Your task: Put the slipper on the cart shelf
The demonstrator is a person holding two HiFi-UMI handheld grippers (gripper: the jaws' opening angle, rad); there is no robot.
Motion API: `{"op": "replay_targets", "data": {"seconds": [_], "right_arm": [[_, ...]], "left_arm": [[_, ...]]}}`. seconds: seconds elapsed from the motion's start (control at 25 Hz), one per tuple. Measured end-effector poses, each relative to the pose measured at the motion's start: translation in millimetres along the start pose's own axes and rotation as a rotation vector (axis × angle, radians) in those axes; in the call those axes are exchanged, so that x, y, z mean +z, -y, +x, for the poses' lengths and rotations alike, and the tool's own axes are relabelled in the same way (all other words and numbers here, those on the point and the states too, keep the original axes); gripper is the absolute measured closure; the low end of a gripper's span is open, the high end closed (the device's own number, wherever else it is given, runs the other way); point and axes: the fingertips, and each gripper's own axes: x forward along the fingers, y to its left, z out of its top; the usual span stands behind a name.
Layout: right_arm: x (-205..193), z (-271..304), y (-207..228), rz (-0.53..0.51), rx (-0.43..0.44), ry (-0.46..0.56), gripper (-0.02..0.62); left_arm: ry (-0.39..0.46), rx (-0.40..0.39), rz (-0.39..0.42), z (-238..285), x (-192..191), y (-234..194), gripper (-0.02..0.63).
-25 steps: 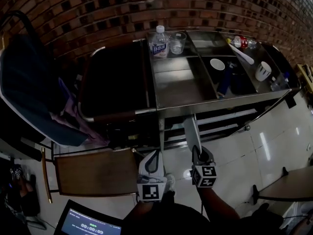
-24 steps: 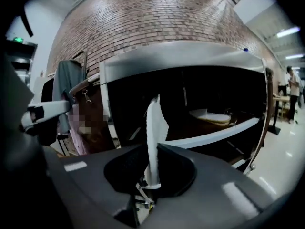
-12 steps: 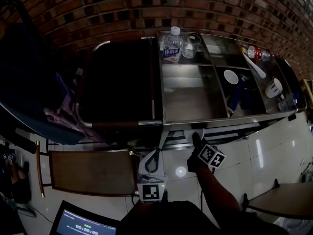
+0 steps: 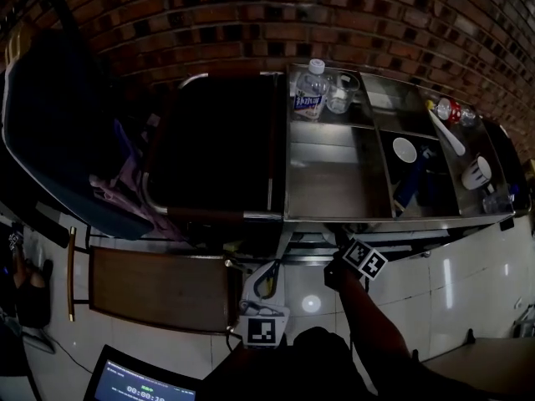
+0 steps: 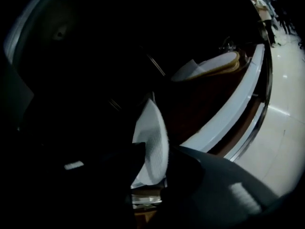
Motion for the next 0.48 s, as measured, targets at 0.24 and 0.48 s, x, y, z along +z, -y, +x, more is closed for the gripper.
{"op": "replay_targets", "data": {"seconds": [0.24,0.48], "right_arm": [[-0.3,8.2,-4.6,-0.151,-0.032,-0.026,0.437],[22.3,-16.1,-7.5,-0.572,-0.083,0.055,0.307]], "left_arm": [[0.014,0.061,-0.024,-5.8,10.4,0.0,0.594],[0.03,0.099,0.019,-23.4,23.5,21.7,0.594]]}}
